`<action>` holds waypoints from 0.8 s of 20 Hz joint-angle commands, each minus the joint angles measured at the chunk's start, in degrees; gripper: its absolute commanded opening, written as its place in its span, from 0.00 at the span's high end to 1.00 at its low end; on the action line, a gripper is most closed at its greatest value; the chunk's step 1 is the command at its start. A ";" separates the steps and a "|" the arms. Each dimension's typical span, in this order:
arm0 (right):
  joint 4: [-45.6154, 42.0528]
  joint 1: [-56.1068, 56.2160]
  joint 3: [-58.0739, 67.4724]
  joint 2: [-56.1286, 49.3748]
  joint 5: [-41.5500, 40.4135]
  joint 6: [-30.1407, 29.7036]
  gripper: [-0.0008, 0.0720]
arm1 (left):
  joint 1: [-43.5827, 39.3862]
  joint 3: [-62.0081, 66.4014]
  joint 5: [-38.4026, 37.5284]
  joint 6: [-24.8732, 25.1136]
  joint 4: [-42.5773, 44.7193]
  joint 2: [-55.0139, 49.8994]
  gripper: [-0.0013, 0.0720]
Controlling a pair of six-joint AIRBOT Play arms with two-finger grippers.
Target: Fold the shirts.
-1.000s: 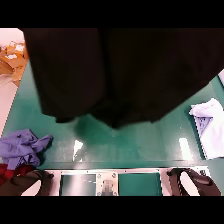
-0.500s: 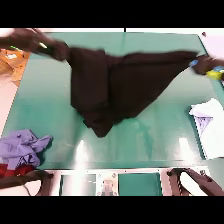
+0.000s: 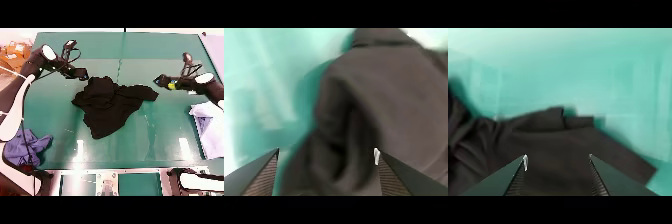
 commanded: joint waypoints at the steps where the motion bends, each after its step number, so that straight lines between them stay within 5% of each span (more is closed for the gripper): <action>1: -0.22 -5.38 4.72 2.32 14.23 4.20 0.44 | 0.04 9.73 -14.40 -3.69 14.43 -0.94 0.06; 4: -0.11 -2.75 -6.14 8.22 22.82 7.06 0.46 | 0.02 13.29 -17.68 -4.74 15.06 -0.87 0.06; 9: 11.63 19.34 -32.50 11.43 9.33 12.09 0.43 | -0.04 13.22 -18.23 -4.79 13.70 -0.90 0.06; 16: 25.33 42.64 -26.93 -0.17 -5.42 12.22 0.41 | -0.04 13.22 -17.68 -5.07 13.29 -0.90 0.06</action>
